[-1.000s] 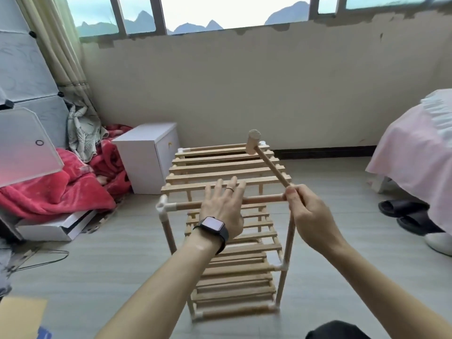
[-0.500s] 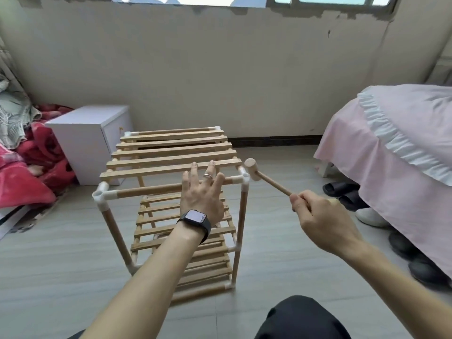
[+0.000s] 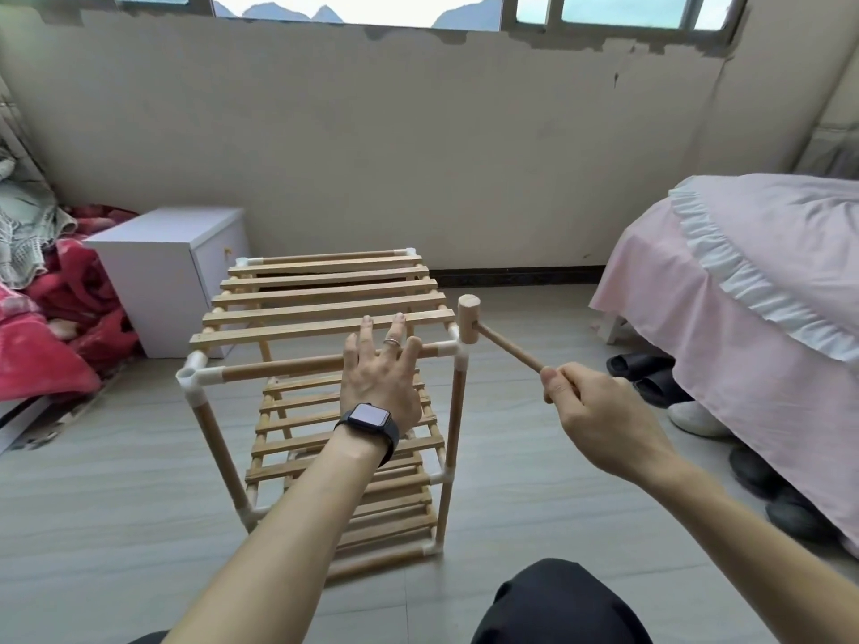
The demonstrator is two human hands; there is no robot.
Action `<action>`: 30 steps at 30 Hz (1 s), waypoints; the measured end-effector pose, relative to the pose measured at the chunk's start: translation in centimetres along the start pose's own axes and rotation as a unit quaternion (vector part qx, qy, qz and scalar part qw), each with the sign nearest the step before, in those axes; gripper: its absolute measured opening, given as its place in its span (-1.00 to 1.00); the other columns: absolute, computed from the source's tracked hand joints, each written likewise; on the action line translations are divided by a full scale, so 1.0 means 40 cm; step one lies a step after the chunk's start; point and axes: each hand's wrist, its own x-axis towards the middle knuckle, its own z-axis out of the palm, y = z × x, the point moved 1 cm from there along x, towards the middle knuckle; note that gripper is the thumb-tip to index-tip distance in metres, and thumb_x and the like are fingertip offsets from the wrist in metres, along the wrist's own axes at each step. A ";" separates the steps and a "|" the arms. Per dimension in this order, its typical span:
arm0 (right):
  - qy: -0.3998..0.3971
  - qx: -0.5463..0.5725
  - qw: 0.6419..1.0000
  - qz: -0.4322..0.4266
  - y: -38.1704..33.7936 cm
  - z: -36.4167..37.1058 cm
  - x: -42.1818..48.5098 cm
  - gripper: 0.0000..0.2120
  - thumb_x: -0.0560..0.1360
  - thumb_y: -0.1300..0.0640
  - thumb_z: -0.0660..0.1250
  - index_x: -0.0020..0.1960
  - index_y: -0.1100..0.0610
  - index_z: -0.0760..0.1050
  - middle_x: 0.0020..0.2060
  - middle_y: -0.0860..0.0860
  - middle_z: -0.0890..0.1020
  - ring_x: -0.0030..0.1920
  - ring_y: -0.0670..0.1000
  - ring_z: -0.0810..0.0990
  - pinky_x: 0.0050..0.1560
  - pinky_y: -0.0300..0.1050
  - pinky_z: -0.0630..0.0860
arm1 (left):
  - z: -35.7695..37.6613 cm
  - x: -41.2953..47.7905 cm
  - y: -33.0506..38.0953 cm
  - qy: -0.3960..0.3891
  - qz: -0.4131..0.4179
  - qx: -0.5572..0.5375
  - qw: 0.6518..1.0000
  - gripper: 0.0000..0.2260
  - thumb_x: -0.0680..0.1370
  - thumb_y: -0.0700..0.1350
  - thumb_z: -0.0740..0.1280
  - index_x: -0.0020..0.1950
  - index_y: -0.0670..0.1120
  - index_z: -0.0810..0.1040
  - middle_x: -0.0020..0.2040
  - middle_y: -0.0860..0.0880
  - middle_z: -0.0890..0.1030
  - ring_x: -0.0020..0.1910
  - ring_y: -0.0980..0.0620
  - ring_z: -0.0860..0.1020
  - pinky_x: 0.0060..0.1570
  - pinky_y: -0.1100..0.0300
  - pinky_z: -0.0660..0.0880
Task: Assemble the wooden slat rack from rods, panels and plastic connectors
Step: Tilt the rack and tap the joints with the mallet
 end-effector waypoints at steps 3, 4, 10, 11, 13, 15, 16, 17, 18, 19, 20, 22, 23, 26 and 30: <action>0.112 0.113 0.986 -0.047 -0.022 -0.017 -0.005 -0.64 0.71 -0.09 0.11 -0.20 -0.02 0.45 -0.57 -0.14 0.46 -0.56 -0.09 0.38 -0.52 -0.24 0.24 | 0.002 0.000 -0.001 0.001 0.002 0.004 1.000 -0.51 0.45 -0.15 0.27 0.36 0.10 0.26 0.62 -0.04 0.07 0.57 -0.30 0.01 0.48 -0.21 -0.04; 0.161 0.160 0.972 -0.069 -0.028 -0.018 -0.011 -0.66 0.71 -0.08 0.09 -0.19 -0.02 0.41 -0.56 -0.10 0.44 -0.58 -0.08 0.35 -0.55 -0.26 0.21 | 0.003 0.000 -0.002 0.003 0.002 0.004 1.000 -0.51 0.46 -0.15 0.26 0.36 0.10 0.26 0.62 -0.04 0.08 0.57 -0.30 0.01 0.48 -0.21 -0.04; -0.056 -0.063 0.996 0.001 -0.009 0.008 -0.007 -0.61 0.69 -0.14 0.04 -0.25 0.00 0.33 -0.45 -0.03 0.52 -0.37 0.05 0.50 -0.37 0.02 0.28 | 0.002 -0.001 -0.001 0.001 0.001 0.003 1.000 -0.49 0.45 -0.15 0.27 0.38 0.09 0.25 0.62 -0.04 0.06 0.57 -0.30 -0.02 0.49 -0.20 -0.04; -0.015 -0.035 0.999 -0.010 -0.007 0.004 -0.004 -0.60 0.68 -0.14 0.06 -0.27 0.01 0.33 -0.49 -0.04 0.52 -0.42 -0.01 0.49 -0.40 -0.03 0.29 | 0.003 -0.001 0.000 0.001 0.002 0.003 1.000 -0.49 0.45 -0.15 0.26 0.38 0.09 0.25 0.62 -0.04 0.07 0.58 -0.30 -0.02 0.49 -0.20 -0.04; 0.108 0.087 0.988 -0.062 -0.022 -0.005 -0.012 -0.61 0.70 -0.11 0.09 -0.28 -0.03 0.30 -0.53 -0.09 0.48 -0.53 -0.07 0.43 -0.51 -0.23 0.27 | 0.005 0.001 -0.002 0.007 0.003 0.004 1.000 -0.50 0.46 -0.15 0.26 0.37 0.09 0.26 0.62 -0.04 0.07 0.57 -0.30 -0.02 0.50 -0.20 -0.04; 0.118 0.110 0.983 -0.082 -0.024 -0.001 -0.012 -0.65 0.71 -0.09 0.06 -0.24 -0.07 0.26 -0.53 -0.10 0.45 -0.55 -0.07 0.39 -0.54 -0.24 0.26 | 0.005 0.001 -0.003 0.004 0.002 0.002 1.000 -0.51 0.46 -0.15 0.26 0.36 0.09 0.25 0.62 -0.04 0.07 0.57 -0.30 -0.01 0.50 -0.21 -0.02; 0.062 0.056 0.995 -0.060 -0.024 0.005 -0.005 -0.66 0.70 -0.11 0.03 -0.23 -0.06 0.27 -0.50 -0.09 0.48 -0.49 -0.05 0.44 -0.47 -0.14 0.32 | 0.006 0.001 -0.002 0.002 0.002 0.002 1.000 -0.51 0.47 -0.14 0.26 0.36 0.09 0.25 0.62 -0.04 0.07 0.57 -0.30 -0.01 0.49 -0.21 -0.02; -0.015 -0.025 0.999 -0.027 -0.018 0.015 -0.003 -0.64 0.70 -0.14 0.01 -0.22 -0.03 0.29 -0.45 -0.08 0.51 -0.40 0.03 0.50 -0.38 -0.03 0.33 | 0.007 -0.001 -0.002 0.001 0.003 0.004 1.000 -0.51 0.47 -0.14 0.26 0.36 0.09 0.25 0.62 -0.04 0.07 0.57 -0.30 -0.01 0.49 -0.21 -0.01; -0.050 -0.061 0.997 0.000 -0.009 0.020 -0.003 -0.62 0.69 -0.15 0.02 -0.22 -0.01 0.33 -0.42 -0.05 0.53 -0.34 0.06 0.52 -0.35 0.02 0.31 | 0.007 -0.001 -0.001 -0.001 0.001 0.004 1.000 -0.51 0.46 -0.14 0.26 0.37 0.09 0.25 0.62 -0.04 0.07 0.57 -0.30 -0.01 0.49 -0.21 -0.01; -0.038 -0.058 0.998 0.001 -0.002 0.021 0.000 -0.60 0.69 -0.14 0.04 -0.24 0.01 0.35 -0.45 -0.05 0.53 -0.36 0.03 0.52 -0.37 -0.01 0.31 | 0.007 0.000 -0.001 -0.005 -0.001 0.003 1.000 -0.51 0.46 -0.13 0.27 0.36 0.09 0.25 0.62 -0.04 0.07 0.57 -0.30 -0.01 0.49 -0.21 -0.01; 0.023 0.004 1.000 -0.013 -0.002 0.015 -0.001 -0.60 0.68 -0.13 0.07 -0.27 0.02 0.35 -0.49 -0.06 0.52 -0.43 -0.05 0.49 -0.43 -0.09 0.30 | 0.008 0.000 -0.002 -0.008 -0.001 0.000 1.000 -0.51 0.46 -0.12 0.28 0.36 0.09 0.26 0.62 -0.04 0.08 0.57 -0.30 -0.01 0.49 -0.20 -0.01; 0.126 0.107 0.985 -0.048 -0.013 0.005 -0.005 -0.62 0.70 -0.09 0.09 -0.26 -0.02 0.31 -0.54 -0.10 0.47 -0.55 -0.09 0.40 -0.54 -0.23 0.25 | 0.011 0.002 -0.004 -0.002 -0.003 -0.005 1.000 -0.53 0.46 -0.06 0.30 0.35 0.09 0.28 0.62 -0.04 0.09 0.57 -0.29 0.00 0.49 -0.20 -0.01; 0.119 0.108 0.985 -0.056 -0.019 0.003 -0.006 -0.64 0.71 -0.08 0.07 -0.25 -0.03 0.28 -0.54 -0.09 0.46 -0.55 -0.08 0.39 -0.54 -0.23 0.25 | 0.011 0.002 -0.004 -0.002 -0.007 -0.012 1.000 -0.54 0.47 -0.01 0.31 0.34 0.09 0.30 0.61 -0.04 0.10 0.57 -0.28 0.00 0.48 -0.19 -0.01; -0.056 -0.071 0.996 0.025 -0.013 0.030 -0.001 -0.59 0.69 -0.13 0.00 -0.27 0.01 0.32 -0.42 -0.05 0.51 -0.32 0.05 0.51 -0.39 -0.04 0.25 | 0.016 0.007 -0.005 0.008 -0.014 -0.053 0.998 -0.60 0.47 0.16 0.29 0.27 0.10 0.40 0.61 -0.03 0.15 0.58 -0.24 0.02 0.48 -0.17 -0.07; 0.061 0.003 0.998 0.017 -0.018 0.027 0.010 -0.55 0.68 -0.16 0.04 -0.31 0.02 0.33 -0.52 -0.05 0.50 -0.43 -0.01 0.49 -0.42 -0.04 0.20 | 0.011 0.027 -0.022 0.005 -0.031 -0.138 0.990 -0.57 0.45 0.28 0.10 0.17 0.13 0.52 0.59 0.00 0.19 0.58 -0.13 0.03 0.47 -0.10 -0.13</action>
